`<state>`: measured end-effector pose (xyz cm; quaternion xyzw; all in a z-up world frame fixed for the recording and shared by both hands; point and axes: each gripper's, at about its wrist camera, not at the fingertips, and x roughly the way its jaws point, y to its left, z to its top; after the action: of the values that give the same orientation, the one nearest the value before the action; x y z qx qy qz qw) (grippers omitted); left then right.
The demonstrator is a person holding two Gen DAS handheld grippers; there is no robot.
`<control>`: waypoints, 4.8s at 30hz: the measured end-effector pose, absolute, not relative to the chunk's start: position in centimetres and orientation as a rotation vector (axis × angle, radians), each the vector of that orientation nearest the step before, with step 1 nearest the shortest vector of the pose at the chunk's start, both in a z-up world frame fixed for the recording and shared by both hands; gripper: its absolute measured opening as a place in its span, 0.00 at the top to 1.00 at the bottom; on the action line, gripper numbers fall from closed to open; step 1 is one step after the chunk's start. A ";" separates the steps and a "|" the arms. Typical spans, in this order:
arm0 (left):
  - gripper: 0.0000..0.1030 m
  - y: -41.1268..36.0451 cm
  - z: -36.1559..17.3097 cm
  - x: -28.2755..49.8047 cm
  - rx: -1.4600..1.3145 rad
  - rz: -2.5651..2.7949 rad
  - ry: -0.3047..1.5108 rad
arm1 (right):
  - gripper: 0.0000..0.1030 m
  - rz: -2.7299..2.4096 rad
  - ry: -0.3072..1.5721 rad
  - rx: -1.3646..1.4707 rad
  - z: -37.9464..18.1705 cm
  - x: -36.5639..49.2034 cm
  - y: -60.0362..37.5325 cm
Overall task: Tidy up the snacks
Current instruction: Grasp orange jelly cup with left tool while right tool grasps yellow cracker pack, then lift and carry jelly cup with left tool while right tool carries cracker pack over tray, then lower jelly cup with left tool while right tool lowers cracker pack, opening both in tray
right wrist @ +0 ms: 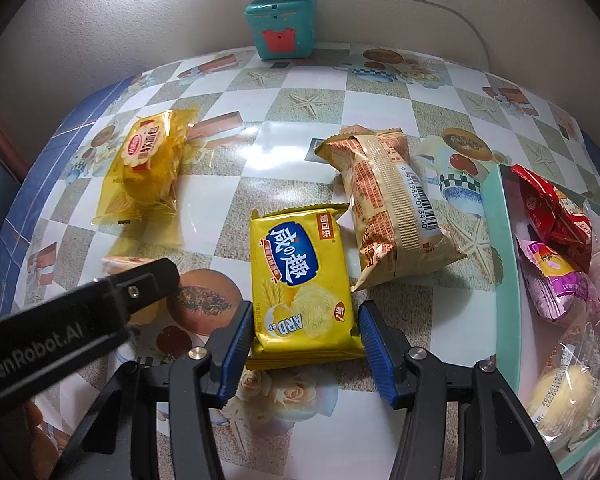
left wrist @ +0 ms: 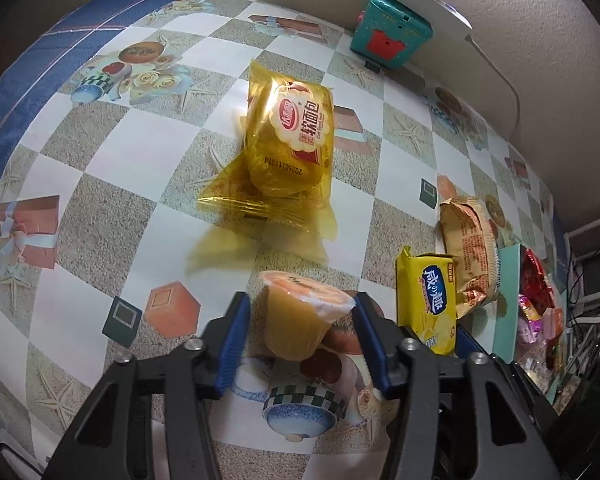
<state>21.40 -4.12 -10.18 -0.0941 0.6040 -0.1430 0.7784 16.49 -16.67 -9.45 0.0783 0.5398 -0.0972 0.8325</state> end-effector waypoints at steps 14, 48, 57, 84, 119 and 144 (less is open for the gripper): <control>0.57 -1.8 -9.6 20.9 -0.282 -0.277 1.330 | 0.46 -0.211 1.153 0.136 -9.4 16.3 -16.4; 0.57 -1.6 -1.2 17.5 -0.274 -0.346 1.149 | 0.50 -0.227 1.093 0.309 -2.0 9.7 -17.3; 0.57 -1.9 0.6 17.0 -0.260 -0.352 1.100 | 0.50 -0.245 1.047 0.374 -0.3 8.9 -19.2; 0.57 -10.1 3.1 13.6 -0.053 -0.447 1.040 | 0.50 -0.604 0.853 0.673 2.6 1.3 -36.6; 0.57 -27.3 1.2 7.0 0.140 -0.820 1.026 | 0.49 -0.780 0.840 0.795 0.6 -3.1 -43.4; 0.57 -31.1 -3.1 9.2 0.097 -0.903 1.094 | 0.49 -0.692 0.870 0.805 -1.3 -0.6 -43.1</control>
<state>9.21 -31.11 -3.07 0.0443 0.5021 -0.4143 0.7579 -0.63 -43.08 -1.33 0.3716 0.4019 -0.3193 0.7736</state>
